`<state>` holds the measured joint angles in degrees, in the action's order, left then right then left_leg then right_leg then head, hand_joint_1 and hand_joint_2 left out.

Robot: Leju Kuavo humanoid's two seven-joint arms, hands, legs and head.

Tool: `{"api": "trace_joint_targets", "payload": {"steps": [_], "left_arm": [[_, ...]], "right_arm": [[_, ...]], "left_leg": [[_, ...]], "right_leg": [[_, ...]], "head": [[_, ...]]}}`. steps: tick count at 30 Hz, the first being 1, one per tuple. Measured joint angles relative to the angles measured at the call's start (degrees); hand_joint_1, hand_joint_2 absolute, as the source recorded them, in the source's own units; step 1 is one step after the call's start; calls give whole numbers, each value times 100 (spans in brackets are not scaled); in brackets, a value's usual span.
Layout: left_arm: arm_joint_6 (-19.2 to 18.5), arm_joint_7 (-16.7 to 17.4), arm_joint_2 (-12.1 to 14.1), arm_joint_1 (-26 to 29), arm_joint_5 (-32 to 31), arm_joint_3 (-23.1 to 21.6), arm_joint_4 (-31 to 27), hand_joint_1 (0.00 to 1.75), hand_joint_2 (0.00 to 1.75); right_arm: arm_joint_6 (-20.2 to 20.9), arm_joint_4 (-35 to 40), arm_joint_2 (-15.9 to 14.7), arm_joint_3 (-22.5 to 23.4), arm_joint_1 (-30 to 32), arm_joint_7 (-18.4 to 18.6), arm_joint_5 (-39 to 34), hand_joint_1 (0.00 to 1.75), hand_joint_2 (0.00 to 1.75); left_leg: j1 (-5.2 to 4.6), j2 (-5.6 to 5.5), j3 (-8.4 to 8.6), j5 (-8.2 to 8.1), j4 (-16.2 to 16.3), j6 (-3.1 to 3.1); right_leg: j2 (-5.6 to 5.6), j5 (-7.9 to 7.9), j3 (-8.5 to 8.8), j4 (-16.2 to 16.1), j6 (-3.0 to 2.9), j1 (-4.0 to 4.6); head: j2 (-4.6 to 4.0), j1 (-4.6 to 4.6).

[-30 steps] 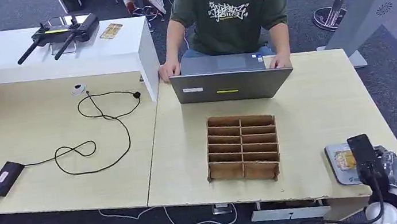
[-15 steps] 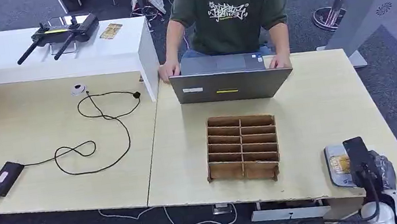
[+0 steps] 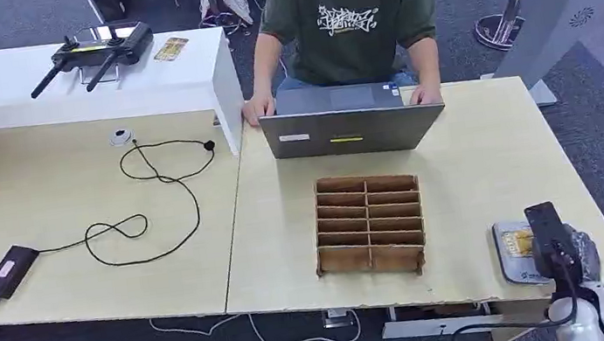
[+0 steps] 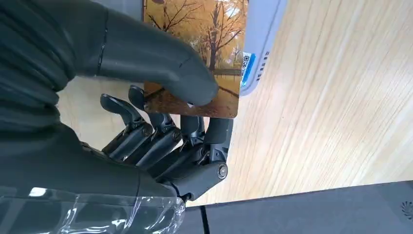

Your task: Pass the card to the sensor for recognition and then transmit it.

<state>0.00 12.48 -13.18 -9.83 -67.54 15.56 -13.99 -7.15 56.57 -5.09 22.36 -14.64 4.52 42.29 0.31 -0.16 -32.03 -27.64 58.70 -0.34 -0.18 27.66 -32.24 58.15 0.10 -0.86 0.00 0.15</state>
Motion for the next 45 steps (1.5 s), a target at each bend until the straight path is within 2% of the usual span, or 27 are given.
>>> {"api": "trace_joint_targets", "payload": {"steps": [5,11,20,30,39,45], "left_arm": [[-4,0,2,0,17,-26,0,0,0],[-26,-22,4,0,33,-31,0,0,0],[-116,-44,4,-7,17,-44,0,0,0],[-127,-44,4,-33,22,-48,0,0,0],[-166,-44,4,-36,31,-48,0,0,0],[-194,-57,4,-37,31,-46,-4,0,0]], "right_arm": [[-286,195,15,31,116,-125,30,175,175],[-559,919,133,70,461,-477,-274,175,175],[-647,1888,286,83,809,-581,-433,175,175],[-653,2221,334,83,886,-579,-400,175,175],[-1395,2352,433,76,904,-371,586,175,175],[-1698,2474,524,68,948,-120,1706,175,175]], "left_leg": [[-1,-5,-5,1,0,1],[-3,-5,-14,0,0,0],[-2,-5,-30,0,-1,0],[-3,-5,-33,0,-1,0],[-2,-6,-34,0,-1,0],[-2,-5,-36,0,-1,0]], "right_leg": [[-5,-2,-1,1,0,-1],[-4,-1,-11,2,-1,-2],[-3,0,-29,5,-1,-2],[-4,0,-30,5,-1,-3],[-4,0,-33,6,-1,-2],[-3,0,-33,6,-1,-2]], "head": [[0,0],[0,0],[0,0],[0,-2],[0,0],[0,0]]}}
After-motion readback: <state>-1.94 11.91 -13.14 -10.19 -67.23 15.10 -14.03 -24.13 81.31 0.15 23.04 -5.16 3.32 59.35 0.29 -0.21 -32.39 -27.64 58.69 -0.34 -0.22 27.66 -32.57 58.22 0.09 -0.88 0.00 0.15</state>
